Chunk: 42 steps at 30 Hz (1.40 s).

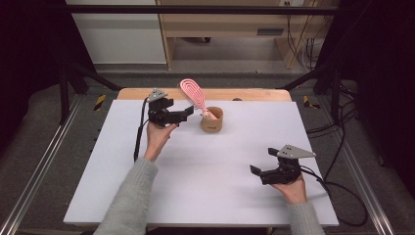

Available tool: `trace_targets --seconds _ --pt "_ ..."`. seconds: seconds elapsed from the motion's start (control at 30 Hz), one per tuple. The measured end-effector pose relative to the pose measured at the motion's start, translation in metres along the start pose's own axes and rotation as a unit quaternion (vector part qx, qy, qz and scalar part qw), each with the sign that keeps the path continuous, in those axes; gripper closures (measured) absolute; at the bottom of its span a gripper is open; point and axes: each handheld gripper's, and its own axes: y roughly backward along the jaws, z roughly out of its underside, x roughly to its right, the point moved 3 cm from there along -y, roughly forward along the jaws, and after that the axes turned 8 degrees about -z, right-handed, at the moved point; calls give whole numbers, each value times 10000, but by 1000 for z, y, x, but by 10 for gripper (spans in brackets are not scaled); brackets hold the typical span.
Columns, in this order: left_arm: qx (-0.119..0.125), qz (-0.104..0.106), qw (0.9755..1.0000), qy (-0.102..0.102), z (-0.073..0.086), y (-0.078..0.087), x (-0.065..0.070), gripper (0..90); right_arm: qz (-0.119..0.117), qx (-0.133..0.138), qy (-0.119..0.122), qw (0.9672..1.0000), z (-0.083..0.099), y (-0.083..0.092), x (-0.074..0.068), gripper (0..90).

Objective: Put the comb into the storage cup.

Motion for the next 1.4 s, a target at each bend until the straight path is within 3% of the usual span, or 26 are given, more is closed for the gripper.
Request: trace_targets --seconds 0.53,0.93,1.4 --pt "-31 303 9989 -352 9 38 3 19 15 22 0 10000 0 0 0 1" --pt "-73 590 9966 -578 40 65 2 19 14 -1 -10 10000 0 0 0 1" --pt "-145 593 9958 -677 72 96 -12 20 23 -15 -3 10000 0 0 0 1"
